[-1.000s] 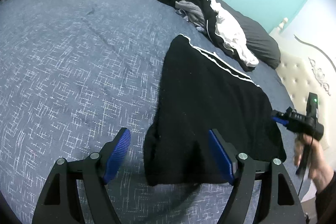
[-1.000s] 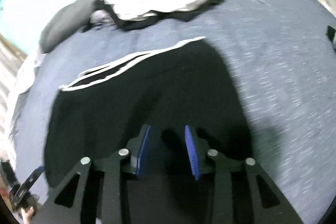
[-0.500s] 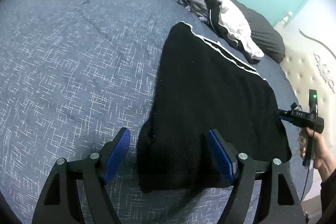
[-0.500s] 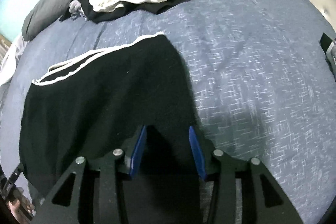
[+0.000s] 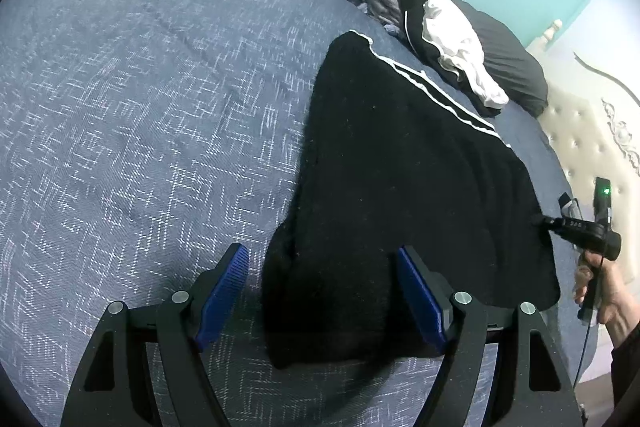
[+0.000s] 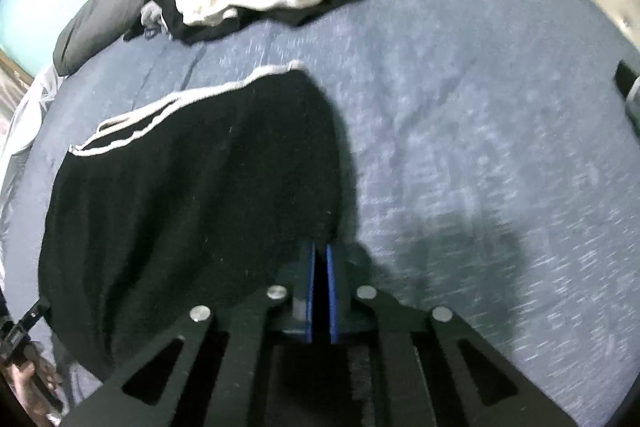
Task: Fold clothes
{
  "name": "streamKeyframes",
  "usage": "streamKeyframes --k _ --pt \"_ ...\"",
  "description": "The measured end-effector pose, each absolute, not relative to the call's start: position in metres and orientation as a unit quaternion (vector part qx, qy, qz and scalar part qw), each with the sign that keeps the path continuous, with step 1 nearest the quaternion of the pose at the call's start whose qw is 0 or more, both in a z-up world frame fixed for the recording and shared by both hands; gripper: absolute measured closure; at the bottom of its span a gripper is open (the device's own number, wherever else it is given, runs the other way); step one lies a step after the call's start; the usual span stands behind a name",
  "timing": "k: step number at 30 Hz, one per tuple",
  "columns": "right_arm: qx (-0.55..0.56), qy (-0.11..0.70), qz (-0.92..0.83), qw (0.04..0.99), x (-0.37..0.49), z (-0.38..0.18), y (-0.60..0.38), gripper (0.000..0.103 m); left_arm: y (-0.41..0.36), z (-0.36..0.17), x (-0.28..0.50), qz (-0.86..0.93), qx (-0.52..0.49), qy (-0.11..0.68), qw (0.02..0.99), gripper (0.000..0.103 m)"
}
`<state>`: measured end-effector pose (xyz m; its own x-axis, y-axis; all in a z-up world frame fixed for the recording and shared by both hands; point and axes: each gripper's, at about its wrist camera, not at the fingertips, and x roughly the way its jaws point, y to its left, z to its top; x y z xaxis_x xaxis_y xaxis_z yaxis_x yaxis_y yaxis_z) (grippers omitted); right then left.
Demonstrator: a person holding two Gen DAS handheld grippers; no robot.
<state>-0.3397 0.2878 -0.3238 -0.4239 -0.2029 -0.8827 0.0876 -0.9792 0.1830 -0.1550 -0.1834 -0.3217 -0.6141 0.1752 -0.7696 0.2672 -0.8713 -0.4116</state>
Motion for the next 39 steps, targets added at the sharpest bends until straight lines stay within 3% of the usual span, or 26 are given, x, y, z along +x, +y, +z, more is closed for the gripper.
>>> streamKeyframes --k 12,19,23,29,39 --pt "0.542 -0.064 -0.836 0.055 -0.340 -0.337 0.299 0.099 -0.186 -0.326 -0.156 -0.858 0.444 0.258 0.028 0.024" --pt "0.513 -0.032 -0.857 0.041 -0.336 -0.296 0.274 0.096 -0.187 -0.325 -0.155 -0.856 0.443 0.264 0.027 0.024" --pt "0.503 -0.036 -0.854 0.132 -0.318 -0.274 0.224 0.095 -0.187 -0.325 -0.155 -0.856 0.442 0.266 0.026 0.024" --pt "0.548 -0.022 -0.801 0.241 -0.289 -0.302 0.141 0.096 -0.184 -0.324 -0.155 -0.856 0.444 0.265 0.020 0.024" --pt "0.578 -0.025 -0.786 0.217 -0.294 -0.349 0.111 0.100 -0.184 -0.324 -0.153 -0.855 0.444 0.267 0.015 0.024"
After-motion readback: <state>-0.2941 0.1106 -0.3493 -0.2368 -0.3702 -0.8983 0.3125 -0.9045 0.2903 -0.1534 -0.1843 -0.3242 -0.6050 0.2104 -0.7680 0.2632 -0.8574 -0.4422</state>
